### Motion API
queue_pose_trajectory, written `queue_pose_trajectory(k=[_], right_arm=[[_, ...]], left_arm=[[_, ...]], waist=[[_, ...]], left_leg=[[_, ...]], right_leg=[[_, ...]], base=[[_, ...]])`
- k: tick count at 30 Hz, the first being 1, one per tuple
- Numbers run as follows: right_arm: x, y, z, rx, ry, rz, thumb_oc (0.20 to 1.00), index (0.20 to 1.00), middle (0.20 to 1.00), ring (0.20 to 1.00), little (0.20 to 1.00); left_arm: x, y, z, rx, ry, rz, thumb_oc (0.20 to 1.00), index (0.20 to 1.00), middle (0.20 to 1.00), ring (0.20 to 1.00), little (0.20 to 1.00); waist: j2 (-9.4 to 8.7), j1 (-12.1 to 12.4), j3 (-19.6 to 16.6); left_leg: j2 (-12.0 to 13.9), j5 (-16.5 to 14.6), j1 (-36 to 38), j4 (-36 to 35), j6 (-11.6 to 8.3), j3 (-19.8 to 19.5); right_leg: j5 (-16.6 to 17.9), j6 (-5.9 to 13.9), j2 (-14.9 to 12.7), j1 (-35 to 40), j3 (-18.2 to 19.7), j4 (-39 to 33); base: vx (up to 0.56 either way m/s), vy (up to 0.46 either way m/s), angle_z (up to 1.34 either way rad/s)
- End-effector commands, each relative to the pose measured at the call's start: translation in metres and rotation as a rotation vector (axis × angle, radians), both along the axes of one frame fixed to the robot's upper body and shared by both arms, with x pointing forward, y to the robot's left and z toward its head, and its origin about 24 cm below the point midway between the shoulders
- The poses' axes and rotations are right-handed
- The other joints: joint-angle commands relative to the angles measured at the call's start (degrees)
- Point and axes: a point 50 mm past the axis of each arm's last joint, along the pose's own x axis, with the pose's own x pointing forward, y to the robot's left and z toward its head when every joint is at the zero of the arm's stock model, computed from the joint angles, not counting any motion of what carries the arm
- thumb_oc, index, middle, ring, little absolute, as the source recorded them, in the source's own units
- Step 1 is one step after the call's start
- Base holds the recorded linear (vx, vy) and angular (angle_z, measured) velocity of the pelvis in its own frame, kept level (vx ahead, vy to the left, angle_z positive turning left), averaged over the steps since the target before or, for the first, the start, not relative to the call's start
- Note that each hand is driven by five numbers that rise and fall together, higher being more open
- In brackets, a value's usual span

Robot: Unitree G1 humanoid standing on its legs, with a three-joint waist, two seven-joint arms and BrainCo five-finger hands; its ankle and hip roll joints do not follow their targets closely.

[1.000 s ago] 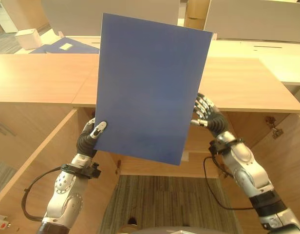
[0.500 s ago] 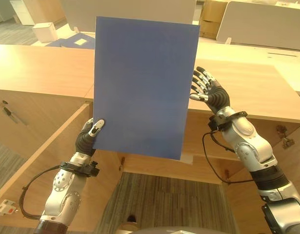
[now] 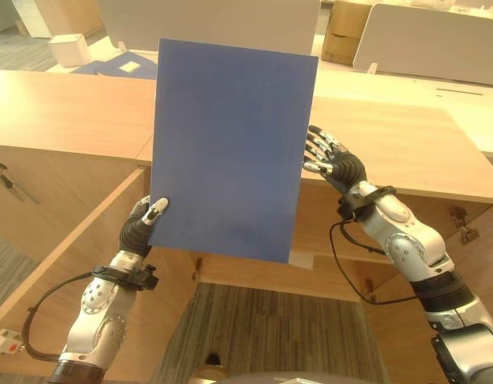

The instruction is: Put the empty folder in the office cabinet

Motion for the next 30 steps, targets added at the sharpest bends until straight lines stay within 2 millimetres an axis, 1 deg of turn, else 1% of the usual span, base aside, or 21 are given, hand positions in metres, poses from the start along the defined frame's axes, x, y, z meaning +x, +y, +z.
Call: queue_pose_trajectory(k=[1, 4, 10, 11, 14, 17, 18, 19, 21, 22, 26, 27, 28, 29, 30], right_arm=[[-0.001, 0.015, 0.042, 0.019, -0.145, 0.116, 1.000, 1.000, 1.000, 1.000, 1.000], [-0.002, 0.018, 0.042, 0.027, -0.125, 0.130, 1.000, 1.000, 1.000, 1.000, 1.000], [-0.003, 0.020, 0.038, 0.039, -0.098, 0.144, 1.000, 1.000, 1.000, 1.000, 1.000], [-0.003, 0.024, 0.035, 0.053, -0.080, 0.158, 1.000, 1.000, 1.000, 1.000, 1.000], [-0.001, 0.036, 0.030, 0.068, -0.044, 0.166, 1.000, 1.000, 1.000, 1.000, 1.000], [0.000, 0.037, 0.029, 0.069, -0.039, 0.166, 1.000, 1.000, 1.000, 1.000, 1.000], [0.003, 0.049, 0.026, 0.092, -0.009, 0.174, 1.000, 1.000, 1.000, 1.000, 1.000], [0.004, 0.053, 0.025, 0.101, 0.002, 0.178, 1.000, 1.000, 1.000, 1.000, 1.000], [0.004, 0.056, 0.024, 0.108, 0.009, 0.176, 1.000, 1.000, 1.000, 1.000, 1.000], [0.005, 0.060, 0.023, 0.116, 0.015, 0.177, 1.000, 1.000, 1.000, 1.000, 1.000], [0.007, 0.069, 0.019, 0.133, 0.030, 0.167, 1.000, 1.000, 1.000, 1.000, 1.000], [0.008, 0.070, 0.018, 0.132, 0.027, 0.159, 0.671, 0.671, 0.671, 0.671, 0.671], [0.008, 0.070, 0.018, 0.132, 0.027, 0.159, 0.671, 0.671, 0.671, 0.671, 0.671], [0.009, 0.071, 0.018, 0.126, 0.022, 0.141, 0.200, 0.200, 0.200, 0.200, 0.200], [0.010, 0.071, 0.018, 0.118, 0.008, 0.136, 0.200, 0.200, 0.200, 0.200, 0.200]], left_arm=[[0.013, -0.001, 0.028, 0.104, -0.158, -0.025, 0.200, 0.200, 0.200, 0.200, 0.200], [0.013, 0.002, 0.025, 0.129, -0.153, 0.001, 0.200, 0.200, 0.200, 0.200, 0.200], [0.013, 0.001, 0.025, 0.163, -0.161, -0.002, 0.200, 0.200, 0.200, 0.200, 0.200], [0.014, -0.003, 0.025, 0.188, -0.163, -0.010, 0.200, 0.200, 0.200, 0.200, 0.200], [0.019, -0.012, 0.025, 0.190, -0.162, -0.031, 0.200, 0.200, 0.200, 0.200, 0.200], [0.019, -0.014, 0.024, 0.185, -0.161, -0.037, 0.200, 0.200, 0.200, 0.200, 0.200], [0.020, -0.022, 0.023, 0.163, -0.164, -0.069, 0.200, 0.200, 0.200, 0.200, 0.200], [0.021, -0.026, 0.024, 0.150, -0.167, -0.079, 0.200, 0.200, 0.200, 0.200, 0.200], [0.021, -0.029, 0.025, 0.136, -0.172, -0.090, 0.200, 0.200, 0.200, 0.200, 0.200], [0.022, -0.034, 0.026, 0.125, -0.178, -0.103, 0.200, 0.200, 0.200, 0.200, 0.200], [0.026, -0.046, 0.025, 0.113, -0.170, -0.144, 0.200, 0.200, 0.200, 0.200, 0.200], [0.026, -0.048, 0.025, 0.113, -0.164, -0.150, 0.200, 0.200, 0.200, 0.200, 0.200], [0.026, -0.048, 0.025, 0.113, -0.164, -0.150, 0.200, 0.200, 0.200, 0.200, 0.200], [0.027, -0.051, 0.023, 0.107, -0.154, -0.153, 0.200, 0.200, 0.200, 0.200, 0.200], [0.027, -0.052, 0.023, 0.104, -0.150, -0.151, 0.200, 0.200, 0.200, 0.200, 0.200]], waist=[[-0.26, 0.6, -2.1], [-0.30, 0.6, -2.1], [-0.26, 0.6, -2.0], [-0.18, 0.5, -2.0], [-0.04, 0.6, -2.0], [-0.03, 0.6, -2.0], [0.10, 0.7, -2.1], [0.13, 0.8, -2.1], [0.14, 0.9, -2.1], [0.15, 1.0, -2.1], [0.20, 1.0, -2.1], [0.21, 0.9, -2.1], [0.21, 0.9, -2.1], [0.26, 0.9, -2.2], [0.30, 0.9, -2.2]], left_leg=[[-2.3, -4.0, 0.4, -0.5, 2.67, -0.8], [-2.2, -4.0, 0.5, -0.5, 2.63, -0.7], [-2.2, -3.9, 0.5, -0.5, 2.63, -0.7], [-2.2, -3.9, 0.5, -0.5, 2.64, -0.6], [-2.2, -3.9, 0.6, -0.5, 2.65, -0.8], [-2.2, -3.9, 0.6, -0.5, 2.64, -0.8], [-2.2, -3.8, 0.6, -0.5, 2.64, -0.8], [-2.2, -3.8, 0.6, -0.5, 2.62, -0.8], [-2.2, -3.8, 0.6, -0.5, 2.64, -0.9], [-2.2, -3.8, 0.6, -0.5, 2.66, -1.0], [-2.3, -3.8, 0.6, -0.5, 2.75, -1.4], [-2.3, -3.9, 0.6, -0.5, 2.75, -1.4], [-2.3, -3.9, 0.6, -0.5, 2.75, -1.4], [-2.3, -3.8, 0.6, -0.5, 2.69, -1.4], [-2.3, -3.8, 0.6, -0.5, 2.67, -1.3]], right_leg=[[-1.3, 2.72, -2.7, 1.9, -0.4, -0.2], [-1.3, 2.68, -2.6, 1.9, -0.4, -0.2], [-1.2, 2.69, -2.6, 1.9, -0.3, -0.2], [-1.2, 2.69, -2.6, 1.9, -0.3, -0.2], [-1.2, 2.66, -2.6, 2.0, -0.4, -0.2], [-1.2, 2.65, -2.6, 2.0, -0.4, -0.2], [-1.3, 2.58, -2.6, 2.1, -0.5, -0.2], [-1.3, 2.58, -2.6, 2.2, -0.5, -0.2], [-1.3, 2.59, -2.6, 2.2, -0.6, -0.2], [-1.4, 2.56, -2.6, 2.3, -0.6, -0.2], [-1.4, 2.44, -2.6, 2.4, -0.7, -0.2], [-1.4, 2.45, -2.5, 2.4, -0.6, -0.2], [-1.4, 2.45, -2.5, 2.4, -0.6, -0.2], [-1.4, 2.47, -2.5, 2.4, -0.6, -0.2], [-1.4, 2.48, -2.5, 2.4, -0.6, -0.2]], base=[[0.00, 0.000, 0.00], [0.00, 0.000, 0.00], [0.00, 0.000, 0.00], [0.00, 0.000, 0.00], [0.00, 0.000, 0.00], [0.00, 0.000, 0.00], [0.00, 0.000, 0.00], [0.00, 0.000, 0.00], [0.00, 0.000, 0.00], [0.00, 0.000, 0.00], [0.00, 0.000, 0.00], [0.00, 0.000, 0.00], [0.00, 0.000, 0.00], [0.00, 0.000, 0.00], [0.00, 0.000, 0.00]])
